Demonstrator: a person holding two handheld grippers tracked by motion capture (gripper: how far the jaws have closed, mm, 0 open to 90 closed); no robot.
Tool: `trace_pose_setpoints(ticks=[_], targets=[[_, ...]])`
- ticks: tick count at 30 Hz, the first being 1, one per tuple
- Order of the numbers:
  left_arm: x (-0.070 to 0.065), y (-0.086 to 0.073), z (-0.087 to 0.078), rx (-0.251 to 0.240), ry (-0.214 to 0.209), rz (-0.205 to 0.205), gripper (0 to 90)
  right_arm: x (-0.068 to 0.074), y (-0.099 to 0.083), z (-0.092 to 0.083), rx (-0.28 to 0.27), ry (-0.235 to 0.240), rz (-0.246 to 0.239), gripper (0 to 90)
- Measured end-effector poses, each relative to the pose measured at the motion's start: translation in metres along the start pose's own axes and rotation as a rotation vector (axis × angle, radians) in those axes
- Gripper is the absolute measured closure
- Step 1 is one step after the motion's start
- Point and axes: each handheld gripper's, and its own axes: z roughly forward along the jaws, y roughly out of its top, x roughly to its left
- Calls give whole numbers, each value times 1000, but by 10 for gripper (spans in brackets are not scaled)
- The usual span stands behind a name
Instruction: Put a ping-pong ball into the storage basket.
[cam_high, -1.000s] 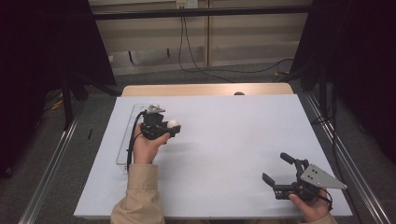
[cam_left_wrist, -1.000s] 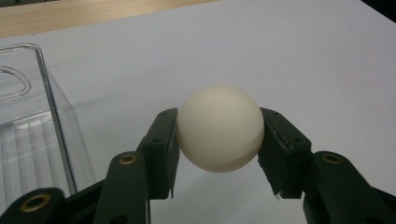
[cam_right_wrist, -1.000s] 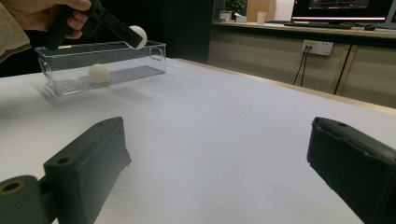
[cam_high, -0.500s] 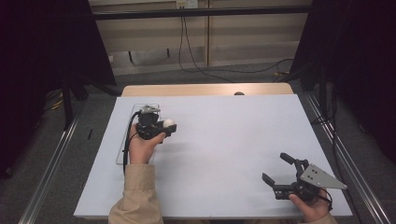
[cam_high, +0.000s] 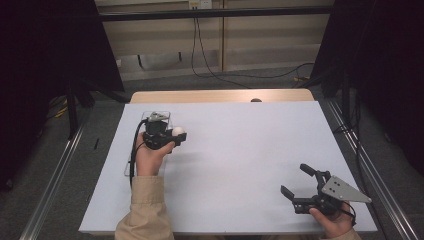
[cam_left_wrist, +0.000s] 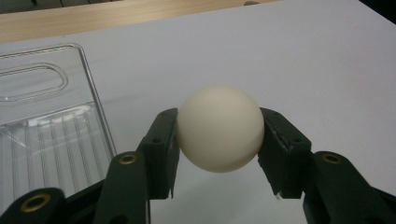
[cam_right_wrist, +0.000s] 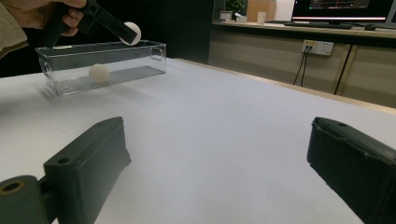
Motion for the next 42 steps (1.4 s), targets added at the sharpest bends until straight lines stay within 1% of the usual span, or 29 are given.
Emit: trace_pose_setpoints(ticks=[4, 24, 31, 34, 37, 42], targets=[[1, -1, -1, -5, 4, -6, 510, 0, 0, 0, 0, 0, 0, 44], [9, -2, -9, -17, 24, -11, 510, 0, 0, 0, 0, 0, 0, 44], [11, -3, -10, -25, 34, -21, 510, 0, 0, 0, 0, 1, 0, 44], [13, -3, -11, -18, 36, -15, 510, 0, 0, 0, 0, 1, -1, 44], [14, -4, -12, -23, 45, -21, 510, 0, 0, 0, 0, 0, -2, 44], [17, -5, -15, -19, 56, -18, 510, 0, 0, 1, 0, 2, -1, 44]])
